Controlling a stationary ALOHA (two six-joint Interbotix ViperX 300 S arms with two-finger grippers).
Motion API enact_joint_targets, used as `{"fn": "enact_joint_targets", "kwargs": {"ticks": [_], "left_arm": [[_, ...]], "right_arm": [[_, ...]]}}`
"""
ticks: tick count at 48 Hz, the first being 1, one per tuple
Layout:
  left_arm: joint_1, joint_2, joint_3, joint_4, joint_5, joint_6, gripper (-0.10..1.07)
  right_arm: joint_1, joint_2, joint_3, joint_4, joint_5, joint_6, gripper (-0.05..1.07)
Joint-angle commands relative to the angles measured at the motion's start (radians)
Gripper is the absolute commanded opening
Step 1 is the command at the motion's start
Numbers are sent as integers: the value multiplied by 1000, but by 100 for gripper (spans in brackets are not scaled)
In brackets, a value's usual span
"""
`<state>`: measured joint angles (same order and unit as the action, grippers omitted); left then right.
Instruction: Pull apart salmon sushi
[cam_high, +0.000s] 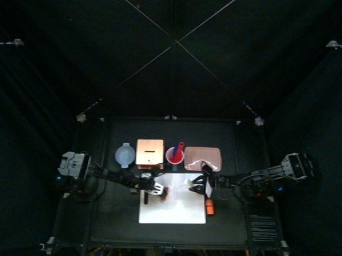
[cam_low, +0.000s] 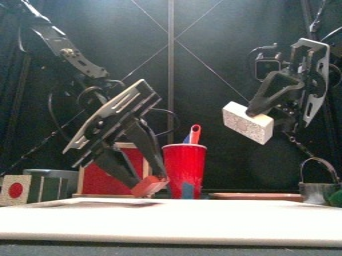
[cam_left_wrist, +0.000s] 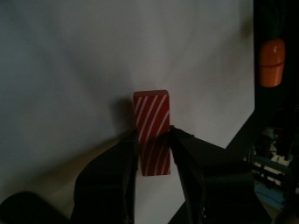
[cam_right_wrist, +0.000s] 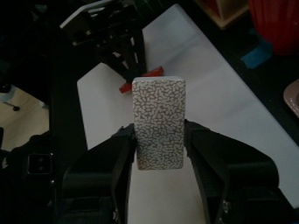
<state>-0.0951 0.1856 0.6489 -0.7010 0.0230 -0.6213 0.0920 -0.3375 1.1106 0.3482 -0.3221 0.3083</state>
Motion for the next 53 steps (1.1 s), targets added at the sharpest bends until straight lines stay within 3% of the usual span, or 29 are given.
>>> {"fn": "enact_joint_targets", "kwargs": {"ticks": [1, 14, 28, 36, 44, 53], "left_arm": [[0, -5, -31, -3, 14, -2, 64], [6, -8, -38, 23, 75, -2, 67], [20, -26, -26, 26, 80, 0, 87], [26, -51, -15, 35, 72, 0, 91], [38, -106, 12, 75, 74, 2, 91], [52, -215, 46, 187, 66, 8, 91]], "right_arm": [[-3, 0, -26, -3, 0, -3, 65], [-3, 20, -26, -6, 3, -5, 65], [-9, 21, -28, -11, 3, -5, 65], [-9, 21, -28, -11, 3, -3, 65], [-3, 17, -28, 12, 3, 0, 65], [26, 15, -38, 104, 2, 0, 65]]}}
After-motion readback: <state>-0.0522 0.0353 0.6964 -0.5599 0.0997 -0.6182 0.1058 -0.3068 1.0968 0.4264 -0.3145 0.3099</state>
